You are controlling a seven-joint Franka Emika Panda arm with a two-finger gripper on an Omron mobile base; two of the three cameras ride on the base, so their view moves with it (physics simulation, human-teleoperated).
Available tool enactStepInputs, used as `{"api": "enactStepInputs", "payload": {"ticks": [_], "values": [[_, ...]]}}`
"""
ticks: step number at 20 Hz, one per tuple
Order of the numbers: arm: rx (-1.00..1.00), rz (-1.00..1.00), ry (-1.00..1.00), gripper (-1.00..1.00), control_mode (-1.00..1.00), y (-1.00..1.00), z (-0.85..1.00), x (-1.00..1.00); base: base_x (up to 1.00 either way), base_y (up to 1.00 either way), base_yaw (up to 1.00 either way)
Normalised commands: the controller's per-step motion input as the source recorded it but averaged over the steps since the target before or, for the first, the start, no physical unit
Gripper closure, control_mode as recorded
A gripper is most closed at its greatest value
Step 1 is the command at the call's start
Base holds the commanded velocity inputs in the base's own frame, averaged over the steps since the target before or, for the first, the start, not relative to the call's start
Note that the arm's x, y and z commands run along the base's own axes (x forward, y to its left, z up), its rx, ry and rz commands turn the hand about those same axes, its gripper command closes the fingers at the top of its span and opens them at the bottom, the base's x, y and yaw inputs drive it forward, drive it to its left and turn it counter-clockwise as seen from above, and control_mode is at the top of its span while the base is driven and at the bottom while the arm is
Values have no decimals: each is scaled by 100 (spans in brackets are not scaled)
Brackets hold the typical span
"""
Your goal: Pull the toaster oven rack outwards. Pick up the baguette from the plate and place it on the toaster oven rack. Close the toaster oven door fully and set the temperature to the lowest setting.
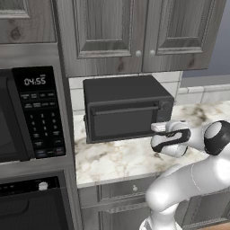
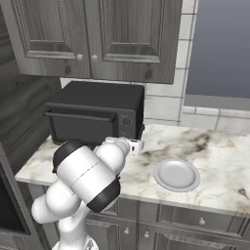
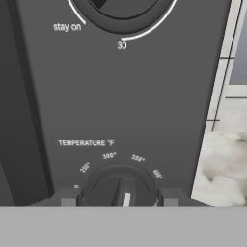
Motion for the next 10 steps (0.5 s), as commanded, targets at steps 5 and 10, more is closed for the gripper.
{"api": "enactStepInputs", "payload": {"ticks": [5,10], "values": [[0,0,0,100,-100,0,0,0,0,0,0],[-1,0,0,100,-100,0,0,0,0,0,0]]}}
